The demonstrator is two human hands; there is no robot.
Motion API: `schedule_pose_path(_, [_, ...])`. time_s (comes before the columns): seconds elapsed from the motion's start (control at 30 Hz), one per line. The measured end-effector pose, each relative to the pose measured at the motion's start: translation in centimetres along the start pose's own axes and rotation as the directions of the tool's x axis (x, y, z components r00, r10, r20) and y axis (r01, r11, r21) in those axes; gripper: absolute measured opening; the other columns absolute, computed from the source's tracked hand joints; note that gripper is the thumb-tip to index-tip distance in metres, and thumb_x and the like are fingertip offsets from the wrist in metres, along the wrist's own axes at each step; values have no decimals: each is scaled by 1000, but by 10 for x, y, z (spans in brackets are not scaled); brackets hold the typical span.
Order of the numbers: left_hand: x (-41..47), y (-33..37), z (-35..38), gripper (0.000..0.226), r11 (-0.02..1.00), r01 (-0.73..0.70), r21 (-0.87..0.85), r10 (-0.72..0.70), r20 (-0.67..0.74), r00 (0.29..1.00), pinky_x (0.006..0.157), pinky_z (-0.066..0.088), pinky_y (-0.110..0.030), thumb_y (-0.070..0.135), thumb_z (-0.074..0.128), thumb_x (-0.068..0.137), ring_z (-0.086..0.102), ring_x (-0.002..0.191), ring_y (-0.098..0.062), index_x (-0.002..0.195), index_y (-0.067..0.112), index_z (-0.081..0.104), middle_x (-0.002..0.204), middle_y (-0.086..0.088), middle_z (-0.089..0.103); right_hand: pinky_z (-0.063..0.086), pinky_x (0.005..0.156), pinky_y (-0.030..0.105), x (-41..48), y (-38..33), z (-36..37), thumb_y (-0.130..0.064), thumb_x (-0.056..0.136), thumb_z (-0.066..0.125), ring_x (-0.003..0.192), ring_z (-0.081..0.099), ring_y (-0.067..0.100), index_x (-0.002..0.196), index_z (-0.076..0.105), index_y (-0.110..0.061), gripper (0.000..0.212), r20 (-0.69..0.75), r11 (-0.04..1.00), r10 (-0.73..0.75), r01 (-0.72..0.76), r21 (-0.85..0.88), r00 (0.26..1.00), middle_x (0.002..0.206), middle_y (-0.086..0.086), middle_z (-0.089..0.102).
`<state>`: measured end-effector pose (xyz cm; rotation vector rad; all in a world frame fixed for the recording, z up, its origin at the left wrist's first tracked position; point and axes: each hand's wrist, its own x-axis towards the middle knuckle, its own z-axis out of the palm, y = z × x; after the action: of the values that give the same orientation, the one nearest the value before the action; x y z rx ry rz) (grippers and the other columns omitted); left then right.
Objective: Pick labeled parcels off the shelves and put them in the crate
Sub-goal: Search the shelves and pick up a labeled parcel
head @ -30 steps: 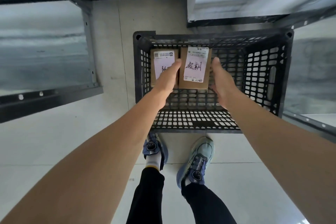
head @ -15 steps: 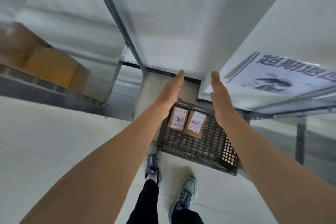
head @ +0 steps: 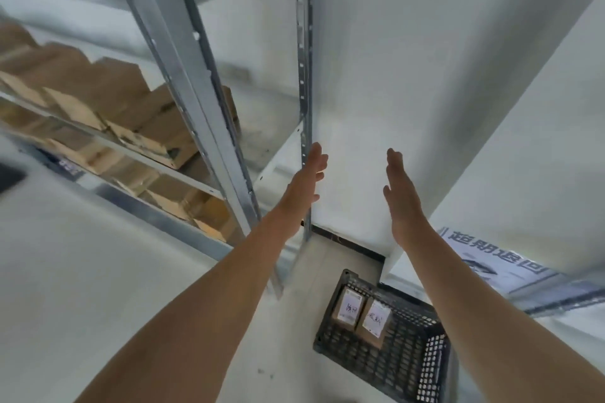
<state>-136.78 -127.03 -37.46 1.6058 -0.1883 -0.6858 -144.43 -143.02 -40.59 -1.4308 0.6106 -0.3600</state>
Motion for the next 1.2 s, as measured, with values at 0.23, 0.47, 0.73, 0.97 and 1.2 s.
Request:
schedule_pose_path(0.23, [-110,63,-76,75,980,-199,7,199,-20,980,119,30,-55,66,15,103,40,145,-21,154,20,43,159,-2,42,13,130,46,-98,-84,81,-58,106,31,154,21,5,161,25,-33,61,32,978,-207,208,-1,978,167,-18,23])
schedule_pose_path(0.47, [-208,91,-187,94,944,-328,27,329,-70,942,112,39,-51,86,22,86,49,137,-19,149,22,50,154,-1,50,17,127,37,-197,-145,186,-54,107,32,144,33,0,155,35,-36,51,85,948,-313,305,97,946,150,-30,39])
schedule_pose_path(0.73, [-280,117,-319,80,922,-388,2,380,-197,904,114,36,-55,76,19,98,52,132,-15,149,22,49,149,2,53,18,128,45,-268,-193,307,-61,106,26,151,29,12,159,28,-36,59,199,903,-429,421,85,881,165,-11,30])
schedule_pose_path(0.97, [-297,138,-405,79,911,-411,-12,392,-279,877,117,34,-55,71,16,100,47,139,-22,151,19,47,155,-2,48,13,129,48,-268,-215,405,-62,105,21,156,19,13,162,20,-33,65,262,878,-472,474,62,842,171,-10,19])
schedule_pose_path(1.2, [-252,161,-489,75,902,-430,-34,389,-364,846,115,36,-54,72,21,100,51,136,-21,145,23,54,149,0,55,17,128,51,-216,-233,494,-61,106,25,156,23,16,162,23,-34,62,296,901,-435,409,146,851,170,-9,23])
